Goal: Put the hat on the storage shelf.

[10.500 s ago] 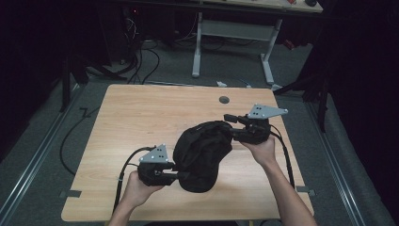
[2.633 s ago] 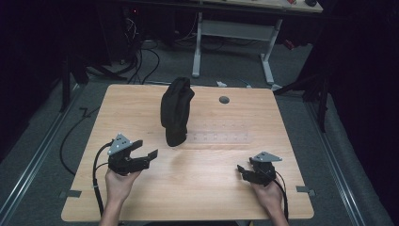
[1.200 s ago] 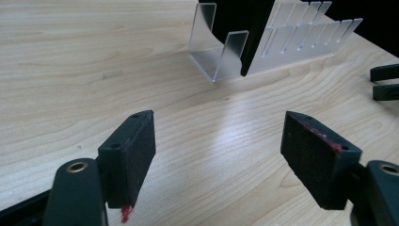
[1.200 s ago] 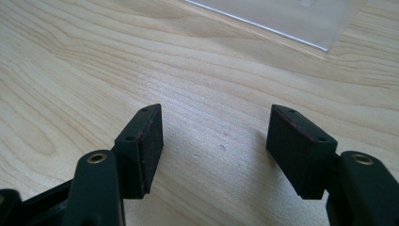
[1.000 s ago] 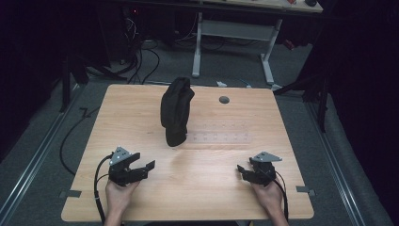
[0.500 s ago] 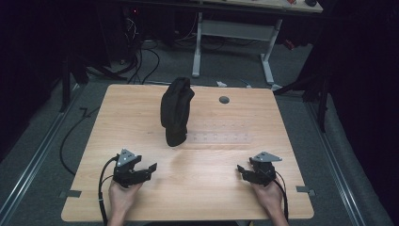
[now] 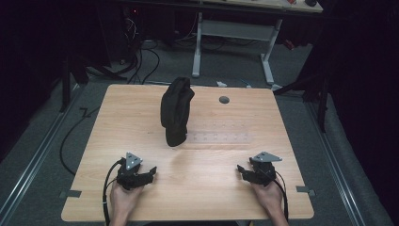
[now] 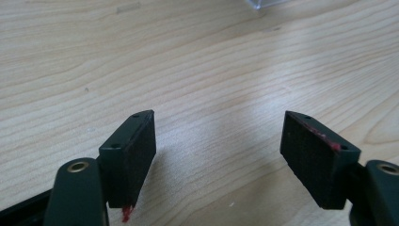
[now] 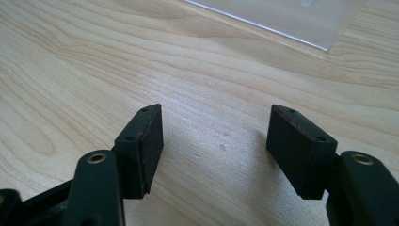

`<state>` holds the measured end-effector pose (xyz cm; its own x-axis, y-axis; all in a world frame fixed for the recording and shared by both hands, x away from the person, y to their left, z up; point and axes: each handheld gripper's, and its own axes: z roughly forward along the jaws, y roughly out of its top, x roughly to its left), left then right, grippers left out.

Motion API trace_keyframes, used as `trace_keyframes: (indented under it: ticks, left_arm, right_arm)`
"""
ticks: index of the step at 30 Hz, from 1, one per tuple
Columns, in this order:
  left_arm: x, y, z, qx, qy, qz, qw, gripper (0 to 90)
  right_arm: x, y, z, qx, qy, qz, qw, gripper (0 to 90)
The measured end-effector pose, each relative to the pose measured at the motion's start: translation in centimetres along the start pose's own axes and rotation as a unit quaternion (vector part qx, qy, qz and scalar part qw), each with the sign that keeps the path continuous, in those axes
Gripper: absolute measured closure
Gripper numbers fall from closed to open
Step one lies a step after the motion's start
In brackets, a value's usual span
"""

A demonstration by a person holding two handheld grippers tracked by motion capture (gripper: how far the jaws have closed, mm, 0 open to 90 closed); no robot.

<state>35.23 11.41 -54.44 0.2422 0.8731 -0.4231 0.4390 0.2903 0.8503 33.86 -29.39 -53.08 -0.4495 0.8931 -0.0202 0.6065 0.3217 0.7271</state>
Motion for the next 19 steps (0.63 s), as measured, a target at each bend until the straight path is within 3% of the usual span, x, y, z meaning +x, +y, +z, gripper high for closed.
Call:
trace_keyframes:
  ticks: [2, 5, 7, 19]
  left_arm:
    - [-0.06, -0.18, 0.3, 0.008, 0.012, 0.01, 0.9999, 27.9]
    - [-0.21, -0.27, 0.47, 0.009, 0.012, 0.017, 0.9997, 27.7]
    - [-0.17, -0.19, 0.52, 0.01, 0.012, 0.01, 0.9998, 27.6]
    - [-0.21, -0.21, 0.52, 0.009, 0.014, 0.006, 0.9998, 26.8]
  right_arm:
    - [0.0, 0.0, 0.0, 0.0, 0.0, 0.0, 1.0, 36.9]
    - [0.02, 0.0, 0.0, 0.0, 0.0, 0.001, 1.0, 36.9]
    - [0.02, -0.01, 0.0, 0.0, 0.0, 0.001, 1.0, 36.9]
    - [0.0, 0.0, 0.0, 0.0, 0.0, 0.0, 1.0, 36.9]
